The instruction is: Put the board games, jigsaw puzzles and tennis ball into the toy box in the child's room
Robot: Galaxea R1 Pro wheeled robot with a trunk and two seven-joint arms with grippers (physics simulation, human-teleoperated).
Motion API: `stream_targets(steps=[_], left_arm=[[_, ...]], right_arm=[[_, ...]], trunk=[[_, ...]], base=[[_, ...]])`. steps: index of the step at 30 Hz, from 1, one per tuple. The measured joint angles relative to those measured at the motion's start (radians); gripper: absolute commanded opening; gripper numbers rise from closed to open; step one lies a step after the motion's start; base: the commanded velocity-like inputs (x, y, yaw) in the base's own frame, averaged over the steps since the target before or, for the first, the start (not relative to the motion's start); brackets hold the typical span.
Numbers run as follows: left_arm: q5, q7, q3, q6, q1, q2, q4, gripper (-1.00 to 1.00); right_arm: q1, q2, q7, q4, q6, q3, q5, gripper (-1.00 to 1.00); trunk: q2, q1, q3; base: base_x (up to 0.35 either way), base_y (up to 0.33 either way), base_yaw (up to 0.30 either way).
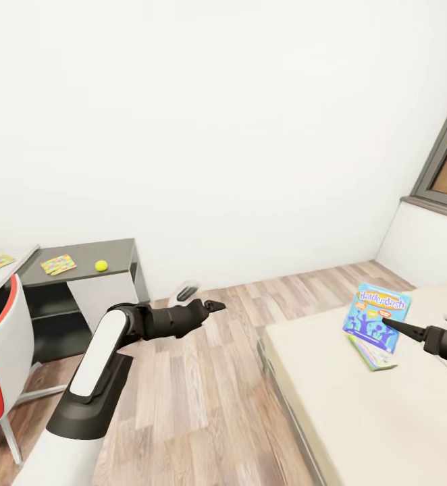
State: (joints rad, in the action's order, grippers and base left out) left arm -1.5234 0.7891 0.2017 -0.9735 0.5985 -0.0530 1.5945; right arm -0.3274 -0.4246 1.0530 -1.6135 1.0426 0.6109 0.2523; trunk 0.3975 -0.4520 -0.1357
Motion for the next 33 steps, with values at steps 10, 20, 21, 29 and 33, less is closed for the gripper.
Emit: stream_targets(steps=[10,20,21,29,33], left_arm=[[-0.002,-0.074,-0.001,0.001,0.000,-0.002,-0.001,1.00],[-0.002,-0.093,-0.002,0.001,0.000,-0.002,-0.001,1.00],[-0.001,-0.094,-0.001,0.000,0.000,-0.002,-0.001,1.00],[-0.001,-0.115,0.000,-0.001,-0.001,-0.002,0.000,1.00],[-0.001,-0.117,0.001,-0.001,-0.001,-0.001,0.000,1.00]], right_arm=[[0.000,-0.002,0.000,0.000,0.001,0.005,0.004,-1.00],[0.002,-0.002,0.000,0.000,0.002,0.009,0.021,-1.00],[0.002,-0.002,0.000,0.000,0.002,0.009,0.022,-1.00],[0.003,0.003,0.001,0.000,0.001,0.009,0.030,-1.00],[0.003,0.007,0.003,0.000,0.001,0.008,0.029,-1.00]], trunk=[[0.000,0.003,0.007],[0.001,0.003,0.014],[0.000,0.003,0.014],[0.000,0.003,0.015],[0.000,0.003,0.015]], base=[[0.046,0.000,0.181],[0.050,0.000,0.023],[0.220,0.000,0.004],[0.289,0.000,0.002],[0.330,0.000,0.000]])
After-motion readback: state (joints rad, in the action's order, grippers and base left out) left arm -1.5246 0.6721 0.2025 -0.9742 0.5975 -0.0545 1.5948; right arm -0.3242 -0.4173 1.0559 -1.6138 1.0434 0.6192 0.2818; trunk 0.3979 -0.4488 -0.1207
